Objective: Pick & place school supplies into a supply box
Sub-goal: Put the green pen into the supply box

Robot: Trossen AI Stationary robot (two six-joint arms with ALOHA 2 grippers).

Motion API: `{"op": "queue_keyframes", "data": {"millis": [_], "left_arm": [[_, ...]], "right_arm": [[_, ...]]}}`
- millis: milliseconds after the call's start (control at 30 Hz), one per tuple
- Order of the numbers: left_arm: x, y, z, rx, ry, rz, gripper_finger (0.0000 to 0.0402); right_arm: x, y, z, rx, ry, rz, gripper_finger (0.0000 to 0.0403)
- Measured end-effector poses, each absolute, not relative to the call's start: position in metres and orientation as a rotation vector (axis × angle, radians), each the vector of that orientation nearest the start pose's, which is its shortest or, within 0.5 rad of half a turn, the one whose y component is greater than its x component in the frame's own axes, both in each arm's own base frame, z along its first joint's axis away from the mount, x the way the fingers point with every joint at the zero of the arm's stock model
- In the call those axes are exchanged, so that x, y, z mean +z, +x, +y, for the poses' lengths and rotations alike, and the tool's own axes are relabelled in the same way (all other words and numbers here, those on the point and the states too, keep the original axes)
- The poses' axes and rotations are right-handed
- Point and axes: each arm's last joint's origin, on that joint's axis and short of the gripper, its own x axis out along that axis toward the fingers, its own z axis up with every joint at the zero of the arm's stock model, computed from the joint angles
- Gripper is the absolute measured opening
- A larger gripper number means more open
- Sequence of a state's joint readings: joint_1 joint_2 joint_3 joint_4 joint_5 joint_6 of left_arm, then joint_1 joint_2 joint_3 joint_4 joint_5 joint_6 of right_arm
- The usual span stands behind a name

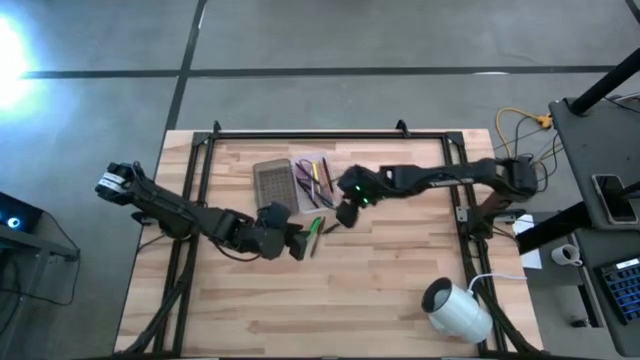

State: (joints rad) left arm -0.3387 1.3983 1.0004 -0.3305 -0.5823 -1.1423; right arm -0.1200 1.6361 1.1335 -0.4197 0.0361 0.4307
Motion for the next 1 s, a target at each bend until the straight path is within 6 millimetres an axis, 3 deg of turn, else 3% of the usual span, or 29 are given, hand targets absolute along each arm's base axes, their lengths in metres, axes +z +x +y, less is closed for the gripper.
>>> {"op": "queue_keyframes", "data": {"millis": [167,500,1000], "left_arm": [[0.257,0.287,-0.071,0.543,-0.806,0.504,0.0139],[0.218,0.305,-0.065,0.625,-0.81,0.677,0.0138],[0.192,0.344,-0.078,0.742,-0.847,0.912,0.0108]], "right_arm": [[0.225,0.304,-0.016,-0.286,0.21,0.906,0.0207],[0.201,0.248,-0.003,-0.369,0.359,0.929,0.0208],[0.217,0.259,-0.004,-0.39,0.35,0.76,0.0208]]}}
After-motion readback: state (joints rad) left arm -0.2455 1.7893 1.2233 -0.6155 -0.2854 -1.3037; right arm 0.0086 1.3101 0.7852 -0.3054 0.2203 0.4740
